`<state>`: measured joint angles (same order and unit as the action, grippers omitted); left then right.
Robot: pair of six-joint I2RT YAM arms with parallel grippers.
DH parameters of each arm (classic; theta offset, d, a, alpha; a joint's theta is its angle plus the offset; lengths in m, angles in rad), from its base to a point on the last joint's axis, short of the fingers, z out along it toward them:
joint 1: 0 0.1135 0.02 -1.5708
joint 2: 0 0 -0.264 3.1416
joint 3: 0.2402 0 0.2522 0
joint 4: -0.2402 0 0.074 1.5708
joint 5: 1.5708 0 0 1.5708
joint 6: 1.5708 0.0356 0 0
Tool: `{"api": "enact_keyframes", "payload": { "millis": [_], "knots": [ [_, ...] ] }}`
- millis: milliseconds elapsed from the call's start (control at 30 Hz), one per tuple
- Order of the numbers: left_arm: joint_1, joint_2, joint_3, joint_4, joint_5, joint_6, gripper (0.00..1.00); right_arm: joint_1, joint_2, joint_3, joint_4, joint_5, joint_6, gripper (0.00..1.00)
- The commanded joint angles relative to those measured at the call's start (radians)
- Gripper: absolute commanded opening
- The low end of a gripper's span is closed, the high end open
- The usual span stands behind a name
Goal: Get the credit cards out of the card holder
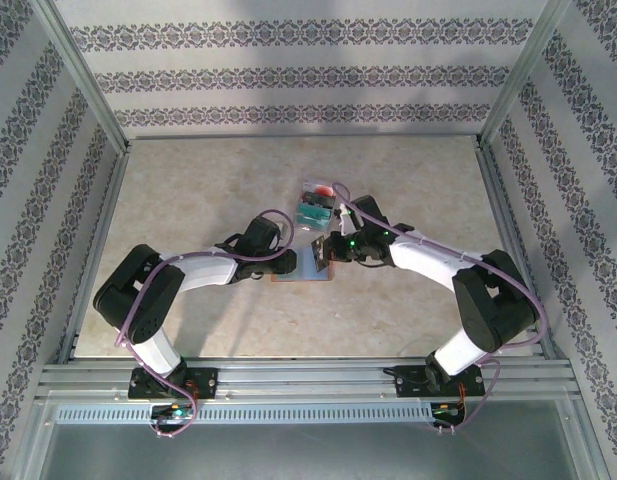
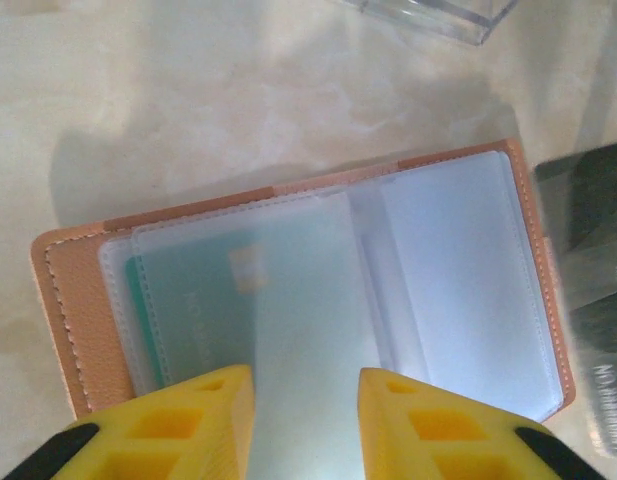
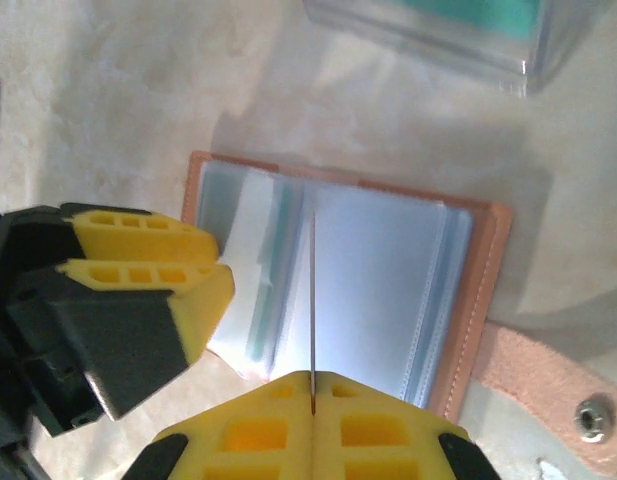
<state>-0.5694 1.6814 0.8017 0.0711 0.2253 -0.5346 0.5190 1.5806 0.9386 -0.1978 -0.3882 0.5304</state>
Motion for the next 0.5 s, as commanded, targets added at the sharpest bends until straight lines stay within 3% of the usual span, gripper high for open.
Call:
{"api": "enact_keyframes", "payload": {
  "millis": [0,133,333,467],
  "knots": [
    [0.015,-0.034,-0.002,-0.069,-0.035,0.033,0.41,-0.007,-0.014,0.115,-0.196,0.091,-0.18,0.01],
    [0.017,-0.092,0.003,-0.089,-0.036,0.043,0.57,-0.008,0.024,0.268,-0.319,0.174,-0.35,0.01],
    [0.019,-0.198,-0.009,-0.121,-0.067,0.052,0.98,-0.018,0.143,0.489,-0.441,0.224,-0.596,0.0],
    [0.023,-0.269,-0.025,-0.149,-0.127,0.06,0.99,-0.019,0.233,0.626,-0.515,0.256,-0.747,0.0]
  ]
}}
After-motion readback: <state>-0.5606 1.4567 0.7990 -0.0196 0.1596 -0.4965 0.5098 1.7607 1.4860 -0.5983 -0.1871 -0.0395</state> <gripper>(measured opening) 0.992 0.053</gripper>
